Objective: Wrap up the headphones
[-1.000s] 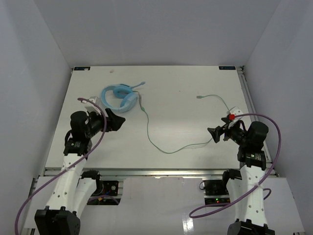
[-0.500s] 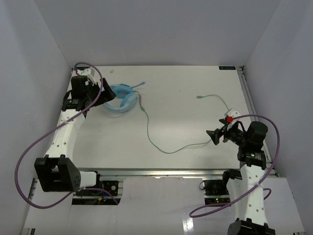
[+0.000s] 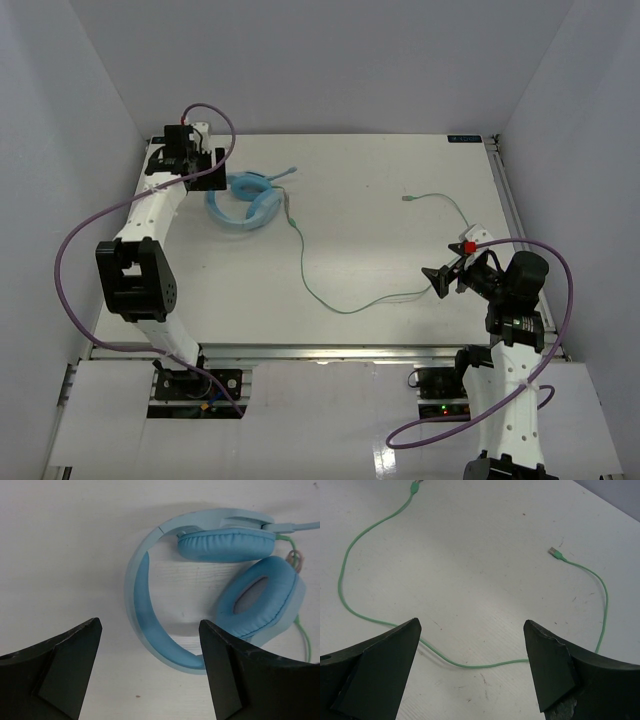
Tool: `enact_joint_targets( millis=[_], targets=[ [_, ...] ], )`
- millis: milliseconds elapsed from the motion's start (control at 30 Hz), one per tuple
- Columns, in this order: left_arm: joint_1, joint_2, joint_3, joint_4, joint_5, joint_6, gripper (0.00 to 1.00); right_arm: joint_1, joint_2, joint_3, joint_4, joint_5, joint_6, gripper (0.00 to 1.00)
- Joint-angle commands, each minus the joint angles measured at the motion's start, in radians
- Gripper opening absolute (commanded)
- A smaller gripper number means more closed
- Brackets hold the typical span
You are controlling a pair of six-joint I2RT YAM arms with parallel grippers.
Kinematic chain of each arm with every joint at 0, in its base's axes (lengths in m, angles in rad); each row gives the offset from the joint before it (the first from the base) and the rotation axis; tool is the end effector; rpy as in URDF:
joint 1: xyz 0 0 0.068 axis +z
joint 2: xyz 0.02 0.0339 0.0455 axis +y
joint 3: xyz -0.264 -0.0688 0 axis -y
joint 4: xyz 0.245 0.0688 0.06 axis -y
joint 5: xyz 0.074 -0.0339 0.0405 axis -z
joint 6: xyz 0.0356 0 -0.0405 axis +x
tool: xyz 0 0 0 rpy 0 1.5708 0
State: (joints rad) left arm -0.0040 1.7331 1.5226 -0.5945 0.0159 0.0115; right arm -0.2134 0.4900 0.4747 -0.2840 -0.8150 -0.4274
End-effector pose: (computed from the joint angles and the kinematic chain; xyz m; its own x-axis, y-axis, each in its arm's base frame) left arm 0.3907 -0.0021 0.3025 -0.7206 0.0144 -0.6932 0.0233 0.9997 -0.0035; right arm 0.1296 -0.0016 0.2650 -0.0408 -0.2821 -0.9585 -0.6057 0.7699 -0.2008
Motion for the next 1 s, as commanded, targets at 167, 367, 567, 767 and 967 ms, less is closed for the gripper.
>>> enact_joint_targets(
  millis=[167, 367, 567, 767, 967],
  targets=[
    [0.002, 0.041, -0.079, 0.085, -0.085, 0.156, 0.9, -0.003, -0.015, 0.015, 0.014, -0.013, -0.002, 0.9],
    [0.002, 0.099, -0.074, 0.166, -0.123, 0.18, 0.87, -0.003, -0.021, 0.015, 0.014, -0.007, -0.001, 0.9],
    [0.002, 0.165, -0.047, 0.167, -0.112, 0.185, 0.84, -0.002, -0.016, 0.016, 0.016, -0.007, 0.0, 0.9],
    [0.002, 0.214, -0.049, 0.174, -0.1, 0.184, 0.76, -0.001, -0.017, 0.018, 0.017, 0.003, 0.0, 0.9],
    [0.002, 0.246, -0.014, 0.174, -0.112, 0.176, 0.72, -0.003, -0.02, 0.018, 0.017, 0.008, -0.001, 0.9]
  ],
)
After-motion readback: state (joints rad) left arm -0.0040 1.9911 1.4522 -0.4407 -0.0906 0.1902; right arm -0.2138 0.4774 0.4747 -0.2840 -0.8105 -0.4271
